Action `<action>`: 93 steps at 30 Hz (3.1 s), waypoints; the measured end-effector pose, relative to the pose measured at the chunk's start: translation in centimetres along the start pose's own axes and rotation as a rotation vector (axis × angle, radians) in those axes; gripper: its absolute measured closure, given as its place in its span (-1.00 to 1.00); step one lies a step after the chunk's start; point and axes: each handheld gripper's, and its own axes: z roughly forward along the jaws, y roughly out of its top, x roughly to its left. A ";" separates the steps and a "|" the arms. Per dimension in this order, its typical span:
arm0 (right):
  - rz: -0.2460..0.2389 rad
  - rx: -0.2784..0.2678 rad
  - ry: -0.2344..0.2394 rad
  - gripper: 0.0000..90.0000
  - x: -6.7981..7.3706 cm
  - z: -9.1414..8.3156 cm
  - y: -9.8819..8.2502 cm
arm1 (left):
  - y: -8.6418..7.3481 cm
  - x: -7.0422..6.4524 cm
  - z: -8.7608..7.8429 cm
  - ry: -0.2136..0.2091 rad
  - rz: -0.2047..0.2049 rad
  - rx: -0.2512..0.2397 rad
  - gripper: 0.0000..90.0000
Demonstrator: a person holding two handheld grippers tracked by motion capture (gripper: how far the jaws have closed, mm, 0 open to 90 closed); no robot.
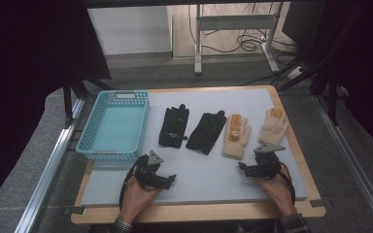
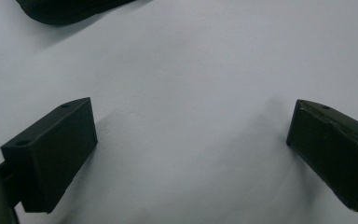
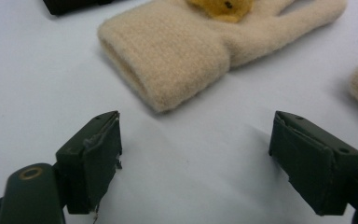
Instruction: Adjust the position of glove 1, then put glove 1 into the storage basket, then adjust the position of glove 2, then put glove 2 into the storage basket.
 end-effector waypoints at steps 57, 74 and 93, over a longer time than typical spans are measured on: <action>0.046 -0.050 0.098 -0.55 1.0 0.4 6.0 | -0.1 0.0 0.0 0.003 0.002 -0.006 -0.95; 0.041 -0.046 0.139 -0.08 1.7 4.3 10.8 | -0.1 0.0 -0.1 0.003 0.007 -0.002 -0.95; 0.060 0.073 0.050 -0.29 1.9 10.3 14.0 | -0.1 0.0 -0.1 0.002 0.007 -0.002 -0.95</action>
